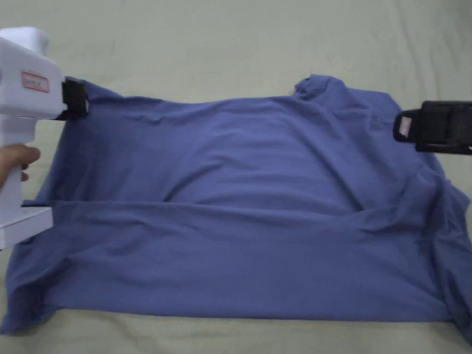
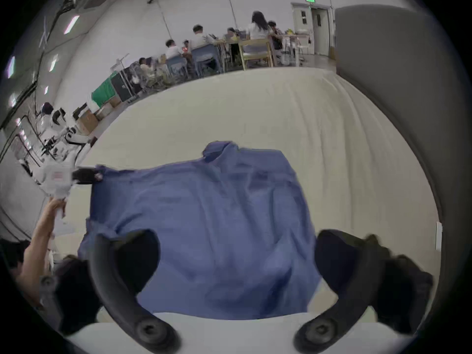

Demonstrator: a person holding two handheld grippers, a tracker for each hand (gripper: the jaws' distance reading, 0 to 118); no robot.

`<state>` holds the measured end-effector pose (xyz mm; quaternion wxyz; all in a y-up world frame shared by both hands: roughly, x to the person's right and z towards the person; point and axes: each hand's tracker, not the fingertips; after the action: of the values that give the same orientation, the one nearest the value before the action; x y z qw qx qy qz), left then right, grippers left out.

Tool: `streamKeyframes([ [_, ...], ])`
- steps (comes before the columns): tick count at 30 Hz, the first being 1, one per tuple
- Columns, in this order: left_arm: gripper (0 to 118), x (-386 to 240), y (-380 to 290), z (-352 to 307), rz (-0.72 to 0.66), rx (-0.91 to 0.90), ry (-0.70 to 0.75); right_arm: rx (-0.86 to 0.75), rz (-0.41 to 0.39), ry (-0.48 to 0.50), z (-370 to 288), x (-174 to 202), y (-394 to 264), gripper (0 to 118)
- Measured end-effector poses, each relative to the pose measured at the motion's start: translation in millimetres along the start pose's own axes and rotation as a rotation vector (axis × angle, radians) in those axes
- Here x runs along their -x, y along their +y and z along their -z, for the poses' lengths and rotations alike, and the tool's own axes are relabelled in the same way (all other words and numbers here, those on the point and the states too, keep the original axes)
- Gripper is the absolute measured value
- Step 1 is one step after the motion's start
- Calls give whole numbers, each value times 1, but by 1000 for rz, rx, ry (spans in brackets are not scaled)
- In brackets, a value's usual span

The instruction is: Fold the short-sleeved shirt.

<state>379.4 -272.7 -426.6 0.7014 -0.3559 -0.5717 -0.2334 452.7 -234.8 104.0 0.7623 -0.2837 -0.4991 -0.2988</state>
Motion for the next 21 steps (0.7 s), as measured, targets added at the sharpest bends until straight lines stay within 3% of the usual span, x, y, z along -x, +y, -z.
streamKeyframes([
  [3, 2, 0, 0, -15, 21, -5, 20, 142, 4, -38, 60, -22, 40, 118],
  [4, 2, 3, 2, -12, 28, -8, 27, 177, 42, -62, 83, -31, 51, 118],
  [7, 2, 8, 2, -3, 9, 10, 39, 256, 107, -207, 155, -50, 53, 118],
  [9, 2, 4, 3, 2, -3, 28, 43, 257, 147, -268, 174, -54, 50, 107],
  [11, 2, 6, 6, 9, -3, 45, 43, 303, 203, -172, 186, -53, 40, 92],
  [14, 2, 6, 10, 17, -5, 57, 61, 284, 98, -203, 177, -44, 47, 88],
  [15, 2, 7, 10, 17, -18, 59, 59, 293, 70, -204, 169, -40, 48, 73],
  [16, 2, 10, 12, 17, -32, 58, 48, 258, 27, -212, 159, -35, 50, 26],
  [17, 2, 9, 11, 14, -36, 42, 37, 234, 1, -227, 153, -30, 50, 5],
  [19, 2, 6, 8, 1, -52, -3, 18, 225, 43, -150, 144, -31, 55, 5],
  [21, 2, 9, 6, -15, -49, -32, 7, 213, 21, -154, 129, -24, 55, 5],
])
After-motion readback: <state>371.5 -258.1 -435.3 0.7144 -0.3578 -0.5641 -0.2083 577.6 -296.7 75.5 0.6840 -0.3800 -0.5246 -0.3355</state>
